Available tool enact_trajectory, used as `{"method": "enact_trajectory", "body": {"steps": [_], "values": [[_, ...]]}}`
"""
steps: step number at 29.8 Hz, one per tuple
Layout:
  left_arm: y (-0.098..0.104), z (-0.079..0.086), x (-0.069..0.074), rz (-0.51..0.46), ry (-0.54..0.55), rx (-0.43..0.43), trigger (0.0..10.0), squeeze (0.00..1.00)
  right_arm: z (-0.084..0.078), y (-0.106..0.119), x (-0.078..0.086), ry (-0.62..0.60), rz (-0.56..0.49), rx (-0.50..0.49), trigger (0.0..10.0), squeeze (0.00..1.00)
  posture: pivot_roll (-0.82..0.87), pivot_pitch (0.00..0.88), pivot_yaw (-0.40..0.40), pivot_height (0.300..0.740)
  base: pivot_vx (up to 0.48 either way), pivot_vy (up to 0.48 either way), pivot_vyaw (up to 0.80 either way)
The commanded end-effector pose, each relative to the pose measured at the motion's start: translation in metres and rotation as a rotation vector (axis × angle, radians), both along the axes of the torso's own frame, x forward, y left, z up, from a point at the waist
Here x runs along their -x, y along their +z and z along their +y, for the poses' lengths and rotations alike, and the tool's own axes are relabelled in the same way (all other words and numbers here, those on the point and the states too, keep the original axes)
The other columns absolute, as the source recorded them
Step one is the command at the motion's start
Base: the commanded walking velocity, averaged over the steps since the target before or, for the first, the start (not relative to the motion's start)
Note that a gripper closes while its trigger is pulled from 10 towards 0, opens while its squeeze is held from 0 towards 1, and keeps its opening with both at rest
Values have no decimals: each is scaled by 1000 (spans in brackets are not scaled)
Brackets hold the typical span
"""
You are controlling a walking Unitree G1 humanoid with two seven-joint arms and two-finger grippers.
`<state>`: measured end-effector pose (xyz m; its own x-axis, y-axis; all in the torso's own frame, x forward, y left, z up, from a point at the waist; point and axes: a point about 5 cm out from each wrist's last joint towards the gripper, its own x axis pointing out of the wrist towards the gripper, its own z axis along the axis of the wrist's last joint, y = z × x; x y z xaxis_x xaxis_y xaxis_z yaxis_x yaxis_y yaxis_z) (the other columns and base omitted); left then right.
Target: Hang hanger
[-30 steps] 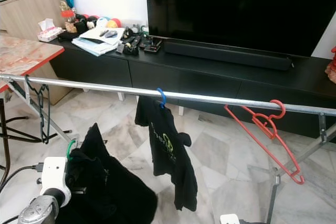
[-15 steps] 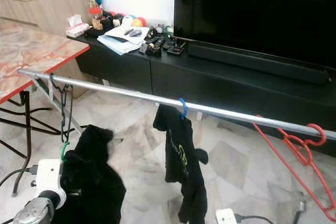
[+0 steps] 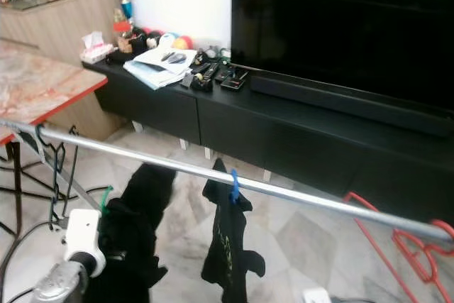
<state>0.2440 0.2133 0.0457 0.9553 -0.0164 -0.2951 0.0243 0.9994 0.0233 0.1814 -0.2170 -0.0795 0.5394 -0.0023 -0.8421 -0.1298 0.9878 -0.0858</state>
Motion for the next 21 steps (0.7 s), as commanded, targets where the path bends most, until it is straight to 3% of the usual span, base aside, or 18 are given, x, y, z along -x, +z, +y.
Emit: {"method": "enact_trajectory", "body": {"steps": [1,7,10,14,21], "values": [[10,0,-3,-51,-31,-24,10000,0,-6,-5,13,-17,38,10,10000,0,-27,57,24,740,0,0,0],[19,5,0,-64,-180,-85,10000,0,-6,-4,12,-15,36,14,10000,0,-20,59,21,740,0,0,0],[31,20,3,-71,-290,-171,10000,0,-7,-4,12,-12,36,16,10000,0,-13,60,21,740,0,0,0],[45,33,2,-109,-347,-243,10000,0,-7,-4,11,-5,36,17,10000,0,-6,58,18,740,0,0,0],[72,40,-11,-210,-389,-232,10000,0,-9,-3,10,4,31,25,10000,0,-6,61,10,740,0,0,0]]}}
